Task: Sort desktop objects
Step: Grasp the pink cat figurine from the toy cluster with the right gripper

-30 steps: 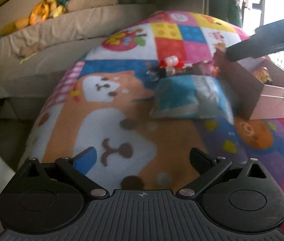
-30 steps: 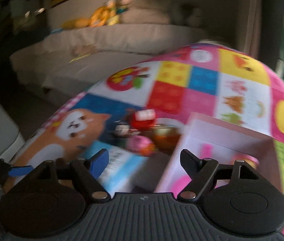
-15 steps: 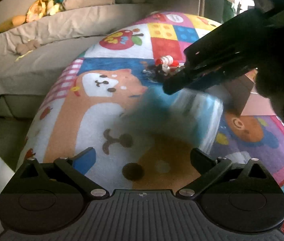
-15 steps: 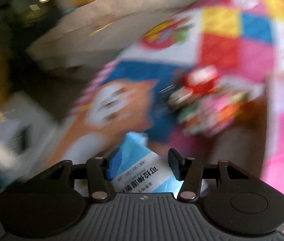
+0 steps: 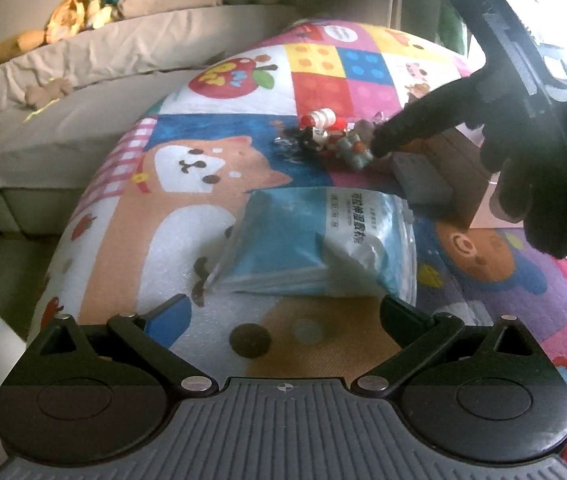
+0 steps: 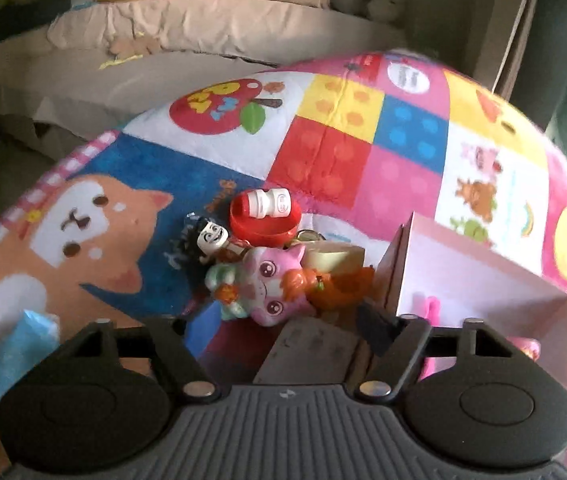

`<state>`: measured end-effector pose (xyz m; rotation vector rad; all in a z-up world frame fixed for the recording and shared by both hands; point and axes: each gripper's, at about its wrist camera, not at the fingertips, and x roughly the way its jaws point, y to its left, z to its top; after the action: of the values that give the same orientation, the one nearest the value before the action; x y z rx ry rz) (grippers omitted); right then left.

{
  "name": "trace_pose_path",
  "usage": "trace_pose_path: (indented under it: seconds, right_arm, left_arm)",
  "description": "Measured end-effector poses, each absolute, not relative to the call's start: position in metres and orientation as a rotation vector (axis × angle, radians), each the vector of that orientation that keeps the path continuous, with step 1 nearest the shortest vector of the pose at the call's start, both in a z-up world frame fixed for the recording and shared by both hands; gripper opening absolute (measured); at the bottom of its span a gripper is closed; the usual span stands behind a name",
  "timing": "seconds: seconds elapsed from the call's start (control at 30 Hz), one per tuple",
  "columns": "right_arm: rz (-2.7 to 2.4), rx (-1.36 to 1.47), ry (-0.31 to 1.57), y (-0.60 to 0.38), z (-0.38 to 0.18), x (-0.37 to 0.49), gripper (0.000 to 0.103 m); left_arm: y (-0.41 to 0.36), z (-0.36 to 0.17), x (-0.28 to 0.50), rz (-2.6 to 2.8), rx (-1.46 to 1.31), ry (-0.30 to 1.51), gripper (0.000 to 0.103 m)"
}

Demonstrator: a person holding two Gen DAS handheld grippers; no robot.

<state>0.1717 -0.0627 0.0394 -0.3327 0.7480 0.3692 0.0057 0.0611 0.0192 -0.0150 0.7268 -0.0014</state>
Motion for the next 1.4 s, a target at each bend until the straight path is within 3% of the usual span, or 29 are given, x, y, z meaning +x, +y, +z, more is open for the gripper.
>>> trace_pose_path:
  seconds: [0.03, 0.13, 0.5, 0.67, 0.87, 1.0, 1.1, 1.17, 1.23, 1.4]
  right_arm:
    - [0.388, -0.32, 0.78, -0.058, 0.037, 0.173, 0.022]
    - [0.391, -0.319, 0.779, -0.059, 0.038, 0.17, 0.015]
    - [0.382, -0.289, 0.742, -0.072, 0.051, 0.153, 0.014]
    - [0.39, -0.299, 0.717, -0.072, 0.053, 0.148, 0.014]
    - [0.407, -0.295, 0.699, -0.08, 0.059, 0.147, 0.015]
    - [0.398, -0.204, 0.7, -0.104, 0.074, 0.162, 0.026]
    - [0.396, -0.138, 0.735, -0.117, 0.08, 0.18, 0.027]
    - [0.405, -0.124, 0.751, -0.115, 0.081, 0.187, 0.039]
    - [0.405, -0.126, 0.763, -0.107, 0.079, 0.193, 0.068]
    - [0.384, -0.194, 0.844, -0.066, 0.063, 0.217, 0.074]
  left_arm:
    - [0.061, 0.02, 0.006, -0.001, -0.015, 0.727, 0.103]
    - [0.061, 0.021, 0.005, -0.002, -0.016, 0.729, 0.103]
    - [0.054, 0.034, 0.003, -0.041, 0.004, 0.668, 0.103]
    - [0.038, 0.042, 0.014, -0.087, 0.153, 0.593, 0.103]
    - [0.041, 0.031, 0.041, -0.058, 0.204, 0.644, 0.103]
    - [0.047, 0.024, 0.037, -0.079, 0.15, 0.683, 0.103]
    - [0.048, 0.018, 0.03, -0.159, 0.062, 0.747, 0.103]
    - [0.047, 0.019, 0.024, -0.221, 0.014, 0.763, 0.103]
    - [0.044, 0.023, 0.017, -0.258, -0.006, 0.752, 0.103]
    - [0.048, 0.03, 0.01, -0.163, 0.018, 0.711, 0.103]
